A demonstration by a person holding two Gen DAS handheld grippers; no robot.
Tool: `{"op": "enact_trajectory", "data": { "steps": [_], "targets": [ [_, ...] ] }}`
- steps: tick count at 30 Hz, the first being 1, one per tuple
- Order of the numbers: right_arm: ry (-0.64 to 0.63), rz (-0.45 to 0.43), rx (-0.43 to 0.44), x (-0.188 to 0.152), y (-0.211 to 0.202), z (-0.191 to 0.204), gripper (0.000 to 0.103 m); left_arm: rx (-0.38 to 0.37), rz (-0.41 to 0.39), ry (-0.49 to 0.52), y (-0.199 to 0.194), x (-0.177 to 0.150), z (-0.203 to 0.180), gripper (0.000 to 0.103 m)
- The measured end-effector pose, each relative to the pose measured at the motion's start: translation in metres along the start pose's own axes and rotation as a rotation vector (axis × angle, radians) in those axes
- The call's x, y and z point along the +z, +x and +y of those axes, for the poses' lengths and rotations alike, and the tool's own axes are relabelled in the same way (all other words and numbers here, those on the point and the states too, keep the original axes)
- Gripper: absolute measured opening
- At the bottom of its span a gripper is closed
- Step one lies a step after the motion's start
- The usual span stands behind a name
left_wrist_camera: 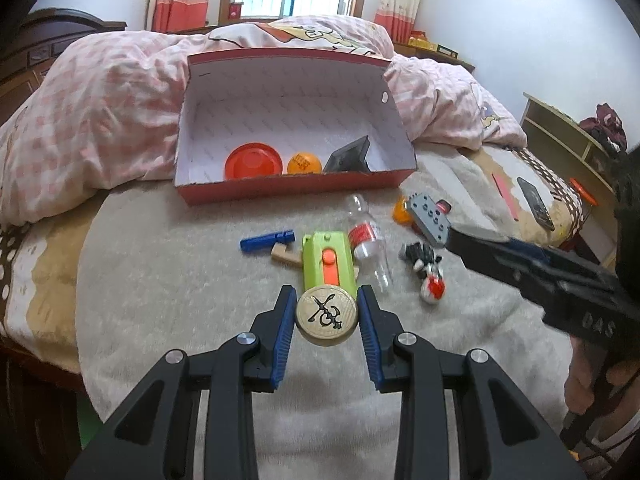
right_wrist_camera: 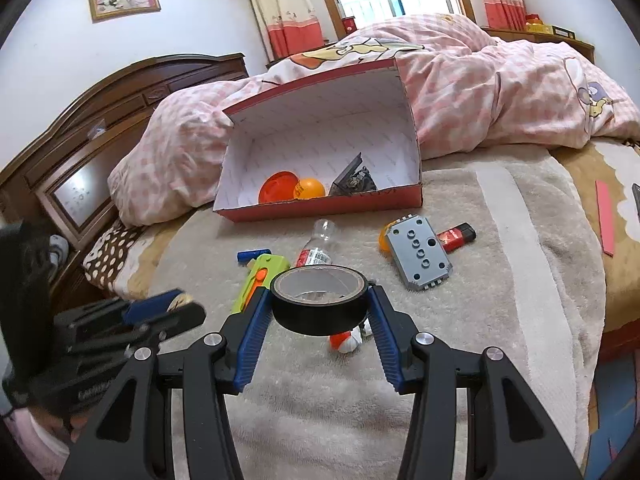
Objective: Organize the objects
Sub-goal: 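Carry the disc in the left gripper while the right carries the tape roll over the box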
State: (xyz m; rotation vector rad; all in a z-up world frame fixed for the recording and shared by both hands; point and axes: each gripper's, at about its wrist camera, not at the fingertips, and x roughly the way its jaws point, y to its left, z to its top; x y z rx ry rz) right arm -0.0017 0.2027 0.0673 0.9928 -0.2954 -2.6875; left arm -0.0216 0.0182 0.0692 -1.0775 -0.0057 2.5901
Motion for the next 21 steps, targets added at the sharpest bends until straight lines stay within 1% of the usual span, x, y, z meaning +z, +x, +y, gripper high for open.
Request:
{"op": "enact_trajectory", "data": {
  "steps": [6,10,15,21],
  "targets": [
    [0.006,0.027,0.015,0.007,0.010,-0.010,0.050,-0.032,0.027,-0.017,0.019,0.022,0.002,0.030],
    [-0.021,0.014,0.022,0.020,0.016,-0.012,0.050,-0.028,0.024,-0.021,0.031,0.037,0.004,0.030],
    [-0.031,0.010,0.052,0.036,0.029,-0.012,0.050,-0.016,0.035,-0.031,0.040,0.047,0.012,0.030],
    [-0.065,-0.005,0.065,0.050,0.040,-0.007,0.050,0.006,0.000,-0.026,0.043,0.063,0.021,0.031]
  ]
}}
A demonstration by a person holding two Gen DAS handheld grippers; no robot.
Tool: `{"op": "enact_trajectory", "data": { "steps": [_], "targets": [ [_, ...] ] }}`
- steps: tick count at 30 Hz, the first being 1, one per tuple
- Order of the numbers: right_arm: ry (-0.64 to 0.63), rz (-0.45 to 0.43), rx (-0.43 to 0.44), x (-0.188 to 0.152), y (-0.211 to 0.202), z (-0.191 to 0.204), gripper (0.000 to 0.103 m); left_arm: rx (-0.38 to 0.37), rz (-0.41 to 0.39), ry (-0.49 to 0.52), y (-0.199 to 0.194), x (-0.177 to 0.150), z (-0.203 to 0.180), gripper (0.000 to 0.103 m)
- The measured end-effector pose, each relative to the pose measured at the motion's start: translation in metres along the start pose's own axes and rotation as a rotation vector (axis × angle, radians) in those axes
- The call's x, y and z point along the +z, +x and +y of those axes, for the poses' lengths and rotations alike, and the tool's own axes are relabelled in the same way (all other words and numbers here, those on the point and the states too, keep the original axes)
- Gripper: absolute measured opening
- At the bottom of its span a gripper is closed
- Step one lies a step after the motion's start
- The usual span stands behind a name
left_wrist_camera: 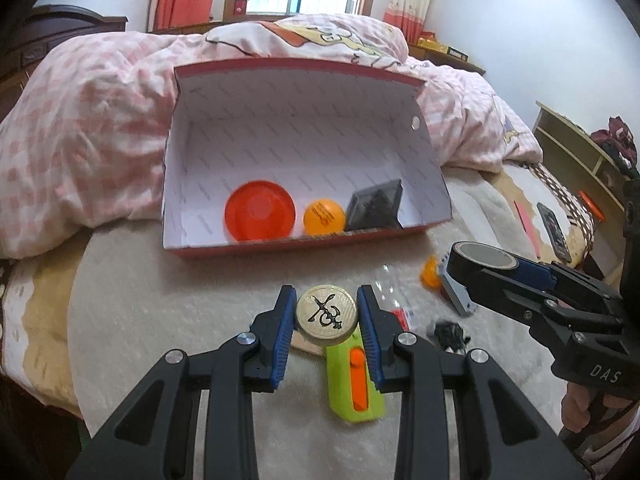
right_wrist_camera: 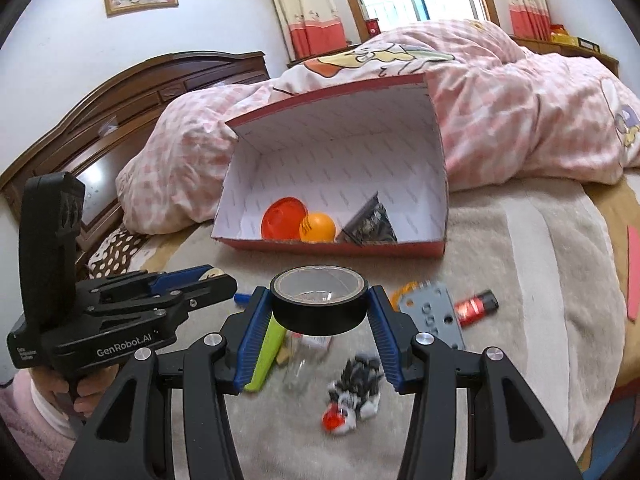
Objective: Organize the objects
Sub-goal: 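Carry the disc in the left gripper while the right carries the tape roll over the box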
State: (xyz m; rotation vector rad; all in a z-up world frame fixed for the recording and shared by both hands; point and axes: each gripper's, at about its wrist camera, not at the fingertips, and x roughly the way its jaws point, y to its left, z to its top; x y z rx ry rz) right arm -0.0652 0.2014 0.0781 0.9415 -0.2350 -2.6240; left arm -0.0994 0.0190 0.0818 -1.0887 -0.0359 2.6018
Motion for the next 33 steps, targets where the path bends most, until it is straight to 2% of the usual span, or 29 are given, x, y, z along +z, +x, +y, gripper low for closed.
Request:
{"op": "enact_trajectory", "data": {
  "steps": [9,19,25,33],
  "targets": [
    [-0.035,-0.012,-0.018,0.024,0.015,0.002,0.050,0.017,-0.029,0.023,0.012,0.028,0.003,0.031],
    [-0.075,-0.027,-0.064,0.066,0.050,-0.004,0.050,0.081,-0.068,0.041,0.044,0.081,0.011,0.031],
    [-0.055,-0.012,-0.102,0.087,0.080,-0.018,0.050,0.121,-0.045,-0.012,0.073,0.103,0.026,0.031],
    [-0.051,0.037,-0.135,0.096,0.106,-0.029,0.050,0.146,-0.013,-0.033,0.101,0.113,0.032,0.031]
  ]
}}
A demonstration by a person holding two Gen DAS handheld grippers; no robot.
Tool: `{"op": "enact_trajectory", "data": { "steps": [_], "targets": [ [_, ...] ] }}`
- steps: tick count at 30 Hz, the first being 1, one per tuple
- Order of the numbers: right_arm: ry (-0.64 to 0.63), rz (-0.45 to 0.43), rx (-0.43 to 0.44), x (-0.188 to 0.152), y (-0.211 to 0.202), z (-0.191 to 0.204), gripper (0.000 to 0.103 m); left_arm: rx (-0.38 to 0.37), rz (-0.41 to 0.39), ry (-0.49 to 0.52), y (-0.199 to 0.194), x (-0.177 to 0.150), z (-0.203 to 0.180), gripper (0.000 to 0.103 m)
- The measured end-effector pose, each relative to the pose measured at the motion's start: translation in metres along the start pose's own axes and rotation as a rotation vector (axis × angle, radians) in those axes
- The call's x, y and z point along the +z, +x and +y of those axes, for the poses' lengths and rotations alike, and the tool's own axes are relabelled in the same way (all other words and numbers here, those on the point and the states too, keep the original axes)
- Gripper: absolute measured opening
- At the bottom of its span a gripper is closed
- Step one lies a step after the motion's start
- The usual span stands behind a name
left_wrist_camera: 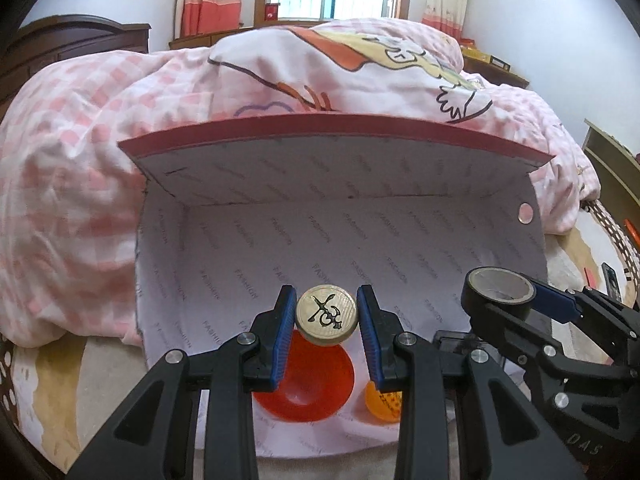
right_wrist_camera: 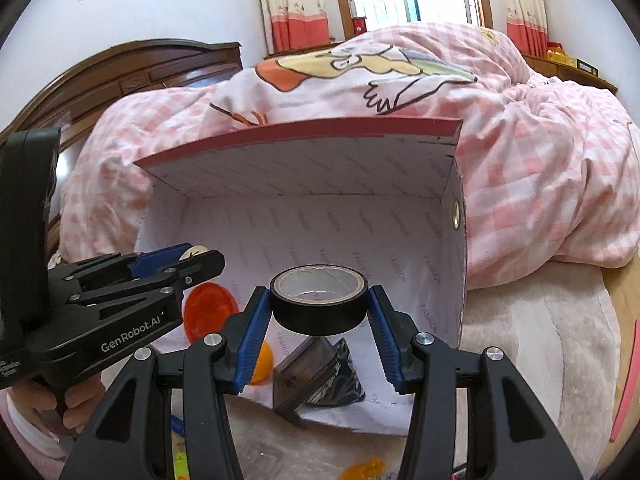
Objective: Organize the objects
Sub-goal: 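Carry the disc in the left gripper while the right carries the tape roll over the box, then open the left gripper to drop the disc while the right drops the tape roll into the box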
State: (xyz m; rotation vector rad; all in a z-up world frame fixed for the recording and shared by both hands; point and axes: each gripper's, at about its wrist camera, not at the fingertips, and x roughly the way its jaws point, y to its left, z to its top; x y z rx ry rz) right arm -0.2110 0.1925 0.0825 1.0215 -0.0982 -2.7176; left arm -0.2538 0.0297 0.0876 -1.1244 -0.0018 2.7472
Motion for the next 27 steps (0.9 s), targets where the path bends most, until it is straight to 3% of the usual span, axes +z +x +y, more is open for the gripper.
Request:
{"op": "enact_trajectory", "data": {
  "steps": [9,11,14,27],
  "targets": [
    [-0.009,0.029,-0.020,-0.003,0.019,-0.002,0.051,0.031,0.032,-0.008,0.020,0.001,-0.001,0.032],
    [-0.011,0.038,-0.019,-0.005,0.023,-0.001,0.051,0.027,0.043,-0.019,0.023,0.001,-0.001,0.045],
    [-0.026,0.042,-0.031,-0.008,0.025,0.001,0.051,0.036,0.029,-0.023,0.022,0.001,0.000,0.053],
    [-0.001,-0.049,-0.011,-0.008,-0.011,0.005,0.059,0.023,0.015,-0.026,-0.004,-0.008,0.000,0.054]
  ]
}}
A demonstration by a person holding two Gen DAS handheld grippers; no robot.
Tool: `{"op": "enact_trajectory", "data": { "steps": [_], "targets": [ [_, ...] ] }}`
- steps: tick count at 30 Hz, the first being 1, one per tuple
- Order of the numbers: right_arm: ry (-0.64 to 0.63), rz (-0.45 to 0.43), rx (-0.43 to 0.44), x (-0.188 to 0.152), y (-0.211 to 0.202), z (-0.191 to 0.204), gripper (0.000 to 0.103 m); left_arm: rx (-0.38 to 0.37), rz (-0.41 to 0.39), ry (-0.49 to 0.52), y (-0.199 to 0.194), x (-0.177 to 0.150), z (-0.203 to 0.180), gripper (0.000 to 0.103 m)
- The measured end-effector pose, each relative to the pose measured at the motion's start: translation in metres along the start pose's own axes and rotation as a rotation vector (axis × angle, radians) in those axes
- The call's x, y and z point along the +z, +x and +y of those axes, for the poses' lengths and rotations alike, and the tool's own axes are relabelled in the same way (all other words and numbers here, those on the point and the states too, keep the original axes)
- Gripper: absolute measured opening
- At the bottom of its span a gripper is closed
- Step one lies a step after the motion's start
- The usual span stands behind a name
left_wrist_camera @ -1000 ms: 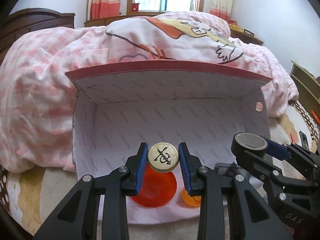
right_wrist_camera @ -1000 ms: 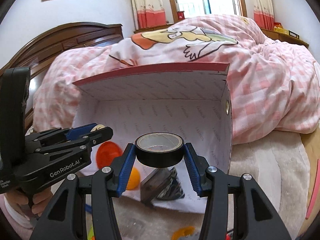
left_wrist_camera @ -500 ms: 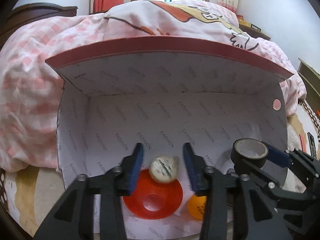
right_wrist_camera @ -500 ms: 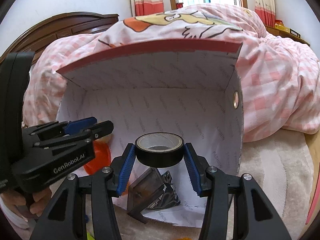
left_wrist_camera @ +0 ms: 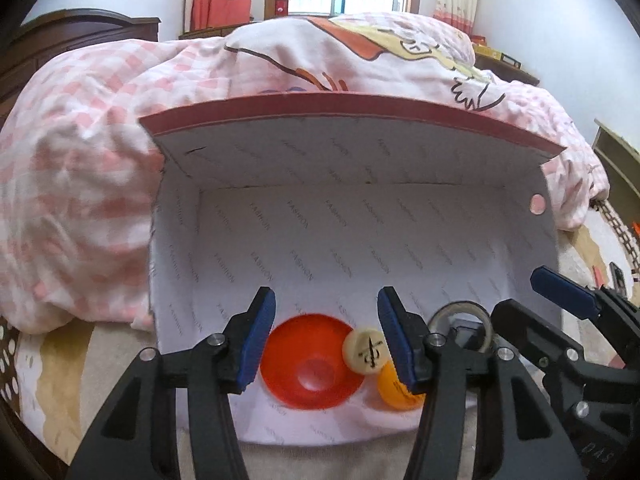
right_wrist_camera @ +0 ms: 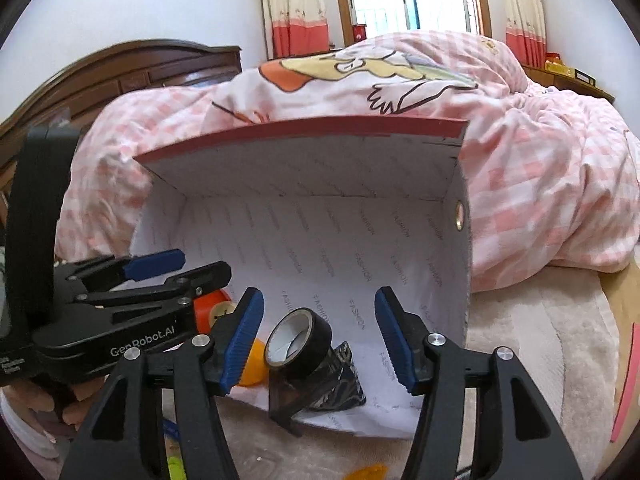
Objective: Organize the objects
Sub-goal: 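Open the left gripper to drop the disc while the right drops the tape roll into the box, then withdraw both grippers from the box toward the remaining toys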
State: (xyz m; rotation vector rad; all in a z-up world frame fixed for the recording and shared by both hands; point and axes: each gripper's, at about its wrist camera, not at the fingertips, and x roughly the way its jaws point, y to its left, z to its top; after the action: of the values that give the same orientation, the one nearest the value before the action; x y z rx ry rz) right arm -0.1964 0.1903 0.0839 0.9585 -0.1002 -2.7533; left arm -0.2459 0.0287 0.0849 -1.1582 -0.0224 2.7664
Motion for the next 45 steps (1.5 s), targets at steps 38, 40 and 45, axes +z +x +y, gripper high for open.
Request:
{"op": "enact_trajectory", "data": {
  "steps": [38,40,45],
  "targets": [
    [0.052,0.136,0.061,-0.143,-0.080,-0.002,0.059,-0.124,0.116,0.062,-0.075,-0.141,-0.012,0.054],
    [0.059,0.140,0.057,-0.146,-0.081,-0.005,0.059,-0.124,0.118,0.071,-0.074,-0.144,-0.013,0.054],
    [0.067,0.139,0.057,-0.150,-0.082,-0.007,0.059,-0.169,0.137,0.059,-0.076,-0.147,-0.015,0.054]
  ]
}}
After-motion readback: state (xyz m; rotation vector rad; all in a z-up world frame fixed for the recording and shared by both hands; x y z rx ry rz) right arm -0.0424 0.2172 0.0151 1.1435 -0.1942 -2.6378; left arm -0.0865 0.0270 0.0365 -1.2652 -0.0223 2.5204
